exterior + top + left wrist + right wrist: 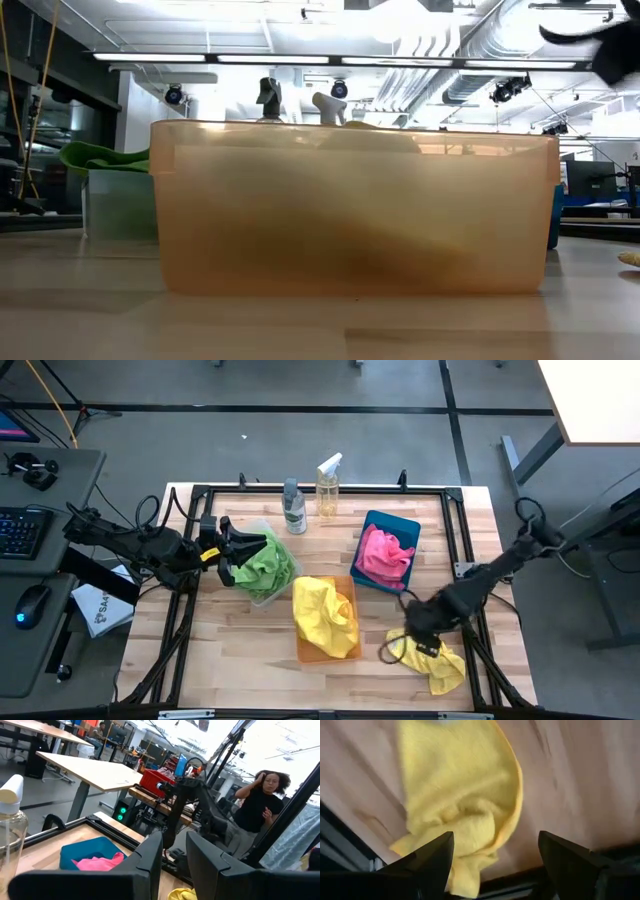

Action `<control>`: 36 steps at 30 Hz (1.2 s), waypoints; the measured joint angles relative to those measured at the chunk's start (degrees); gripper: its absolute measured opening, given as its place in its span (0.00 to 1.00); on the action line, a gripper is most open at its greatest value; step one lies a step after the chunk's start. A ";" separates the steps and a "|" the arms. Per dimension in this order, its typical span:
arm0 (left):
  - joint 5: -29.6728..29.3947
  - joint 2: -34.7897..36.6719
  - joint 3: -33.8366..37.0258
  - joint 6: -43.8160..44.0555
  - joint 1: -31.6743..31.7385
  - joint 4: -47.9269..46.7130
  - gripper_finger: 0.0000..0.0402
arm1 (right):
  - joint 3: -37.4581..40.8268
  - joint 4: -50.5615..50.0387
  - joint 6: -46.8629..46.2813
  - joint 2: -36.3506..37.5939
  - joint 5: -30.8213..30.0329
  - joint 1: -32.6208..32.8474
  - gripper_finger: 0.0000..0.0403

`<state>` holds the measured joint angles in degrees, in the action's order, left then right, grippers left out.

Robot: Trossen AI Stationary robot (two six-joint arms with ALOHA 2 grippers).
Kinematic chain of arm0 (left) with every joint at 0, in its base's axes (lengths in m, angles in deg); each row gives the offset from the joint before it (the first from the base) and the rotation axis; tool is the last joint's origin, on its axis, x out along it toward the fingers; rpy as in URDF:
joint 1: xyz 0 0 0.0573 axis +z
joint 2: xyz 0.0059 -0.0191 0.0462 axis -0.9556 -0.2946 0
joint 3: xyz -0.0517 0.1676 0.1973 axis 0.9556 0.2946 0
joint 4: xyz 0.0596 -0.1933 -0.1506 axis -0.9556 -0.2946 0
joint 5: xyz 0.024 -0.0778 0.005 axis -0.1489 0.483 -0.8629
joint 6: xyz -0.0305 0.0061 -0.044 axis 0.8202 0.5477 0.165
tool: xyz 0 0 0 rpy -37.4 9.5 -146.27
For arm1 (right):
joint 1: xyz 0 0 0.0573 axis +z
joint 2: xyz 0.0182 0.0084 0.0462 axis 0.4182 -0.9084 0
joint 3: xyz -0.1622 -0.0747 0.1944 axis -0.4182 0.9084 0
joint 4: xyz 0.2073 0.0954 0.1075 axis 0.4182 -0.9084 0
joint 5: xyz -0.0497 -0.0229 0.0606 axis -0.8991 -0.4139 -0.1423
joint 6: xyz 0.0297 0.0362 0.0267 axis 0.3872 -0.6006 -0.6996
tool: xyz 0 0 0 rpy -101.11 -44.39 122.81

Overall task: Sort microfiber towel by color & place in baskets
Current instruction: Put the yellow microfiber towel into the orange bin

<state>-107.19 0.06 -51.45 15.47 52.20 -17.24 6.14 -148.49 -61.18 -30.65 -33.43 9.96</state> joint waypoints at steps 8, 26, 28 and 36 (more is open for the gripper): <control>-0.28 -0.01 0.00 0.02 0.00 0.02 0.19 | 11.69 15.76 -22.77 4.03 1.48 7.99 0.71; -0.44 -0.01 0.00 0.04 -0.02 0.02 0.19 | 8.93 24.88 -20.94 -12.96 6.39 9.78 0.50; -0.44 -0.01 0.00 0.00 0.00 0.00 0.19 | 6.70 23.22 -18.54 -13.03 2.73 9.75 0.29; -1.37 0.00 0.00 -0.03 0.00 0.32 0.19 | -9.80 2.04 -11.67 -8.88 -8.71 4.60 0.02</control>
<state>-108.57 0.06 -51.45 15.44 52.20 -16.92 -3.66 -146.45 -72.85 -39.53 -42.14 14.56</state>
